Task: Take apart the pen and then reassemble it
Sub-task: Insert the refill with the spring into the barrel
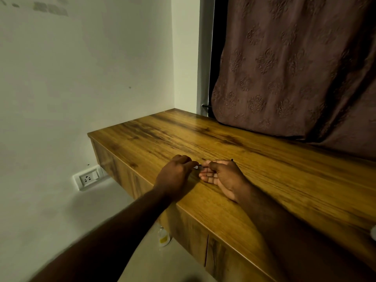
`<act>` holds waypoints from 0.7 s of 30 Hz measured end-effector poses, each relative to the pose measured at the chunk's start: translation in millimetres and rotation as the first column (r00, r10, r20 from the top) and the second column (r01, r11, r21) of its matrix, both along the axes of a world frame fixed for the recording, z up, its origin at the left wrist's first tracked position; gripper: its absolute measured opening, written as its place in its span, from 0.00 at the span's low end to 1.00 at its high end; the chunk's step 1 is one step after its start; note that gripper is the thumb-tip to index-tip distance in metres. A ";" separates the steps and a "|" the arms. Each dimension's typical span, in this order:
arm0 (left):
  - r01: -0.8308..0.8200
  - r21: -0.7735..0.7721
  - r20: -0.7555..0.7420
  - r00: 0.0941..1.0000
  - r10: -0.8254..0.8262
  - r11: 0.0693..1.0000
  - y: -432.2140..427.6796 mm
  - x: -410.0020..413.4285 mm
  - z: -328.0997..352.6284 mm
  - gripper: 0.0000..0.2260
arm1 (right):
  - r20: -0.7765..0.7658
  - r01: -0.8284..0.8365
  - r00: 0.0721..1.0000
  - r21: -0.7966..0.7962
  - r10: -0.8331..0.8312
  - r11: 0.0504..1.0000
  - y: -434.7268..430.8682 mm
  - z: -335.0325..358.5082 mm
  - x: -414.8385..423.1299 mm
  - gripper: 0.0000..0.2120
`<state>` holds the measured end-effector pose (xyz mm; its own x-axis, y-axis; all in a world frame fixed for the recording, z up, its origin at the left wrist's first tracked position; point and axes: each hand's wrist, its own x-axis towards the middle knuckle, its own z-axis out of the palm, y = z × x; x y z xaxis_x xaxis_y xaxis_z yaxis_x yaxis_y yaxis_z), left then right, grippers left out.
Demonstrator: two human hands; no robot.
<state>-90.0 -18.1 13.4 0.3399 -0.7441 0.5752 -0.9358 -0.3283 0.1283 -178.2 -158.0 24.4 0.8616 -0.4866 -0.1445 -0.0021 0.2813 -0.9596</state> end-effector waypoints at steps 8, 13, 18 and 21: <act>0.014 0.092 0.205 0.978 -0.033 0.996 -15.2 -12.6 10.5 0.14 | -0.024 -0.028 0.999 0.163 0.032 0.986 -9.7 3.6 -1.8 0.05; 0.007 0.109 0.153 0.988 -0.023 0.994 -14.0 -14.1 6.8 0.15 | -0.013 -0.007 1.000 0.194 0.009 0.981 -10.7 3.4 -0.8 0.05; 0.021 0.132 0.158 0.987 -0.042 0.991 -15.0 -14.8 8.0 0.15 | 0.019 0.002 1.000 0.203 -0.006 0.979 -11.4 2.6 -1.1 0.06; 0.019 0.156 0.147 0.988 -0.042 0.988 -15.4 -14.6 9.0 0.20 | 0.012 0.011 1.000 0.199 -0.014 0.980 -12.3 1.3 0.0 0.07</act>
